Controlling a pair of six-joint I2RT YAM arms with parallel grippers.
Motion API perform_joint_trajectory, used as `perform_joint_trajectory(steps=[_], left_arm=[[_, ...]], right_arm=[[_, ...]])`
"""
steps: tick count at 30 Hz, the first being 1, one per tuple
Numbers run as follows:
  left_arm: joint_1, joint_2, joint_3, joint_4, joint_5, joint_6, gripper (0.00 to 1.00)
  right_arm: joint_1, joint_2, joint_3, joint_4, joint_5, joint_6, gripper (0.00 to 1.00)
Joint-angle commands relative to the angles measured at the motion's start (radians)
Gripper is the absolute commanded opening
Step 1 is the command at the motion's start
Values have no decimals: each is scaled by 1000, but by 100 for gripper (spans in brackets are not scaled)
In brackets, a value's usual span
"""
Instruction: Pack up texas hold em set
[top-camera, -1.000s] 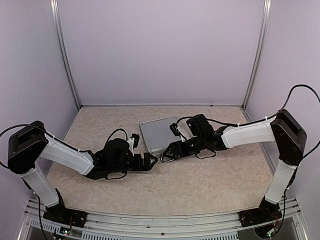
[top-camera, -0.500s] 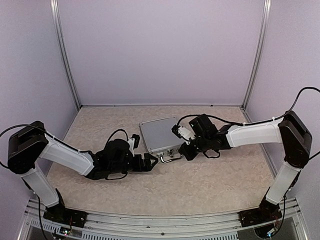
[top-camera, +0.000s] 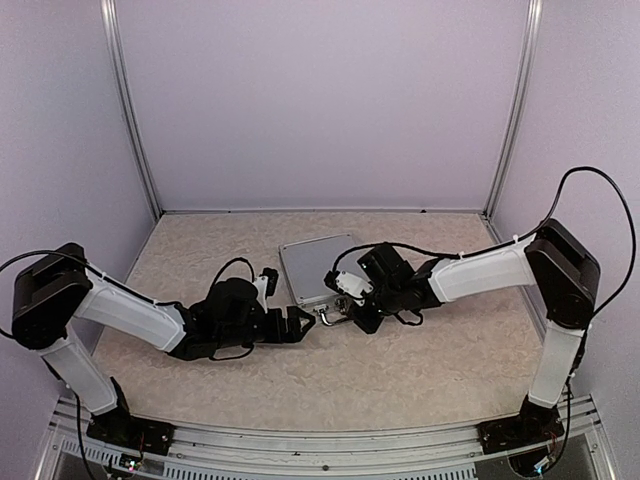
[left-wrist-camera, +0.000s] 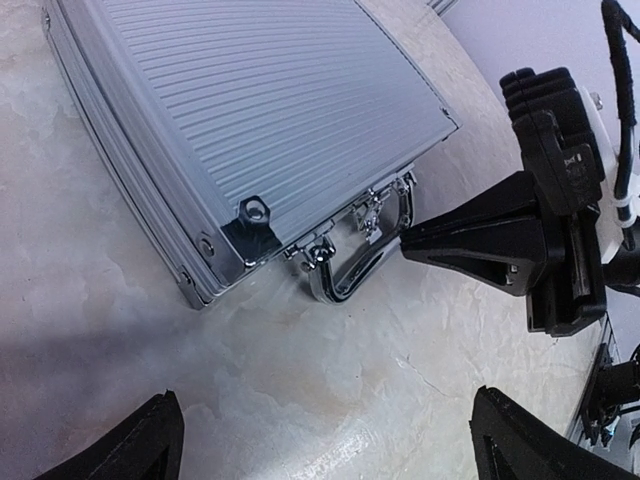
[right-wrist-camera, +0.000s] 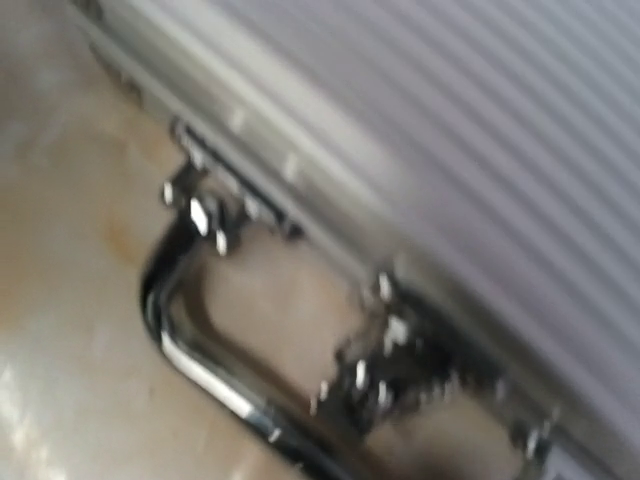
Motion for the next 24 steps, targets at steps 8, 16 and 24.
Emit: perform_joint_trajectory(steps=[8, 16, 24], left_arm=[[-4, -24, -15, -7, -22, 9, 99], [-4, -7, -7, -6, -16, 7, 99], [-2, 4, 14, -19, -12, 11, 99]], right_arm=[[21, 101, 107, 6, 126, -28, 0], [20, 142, 99, 17, 143, -30, 0], [20, 187, 107, 15, 218, -46, 0]])
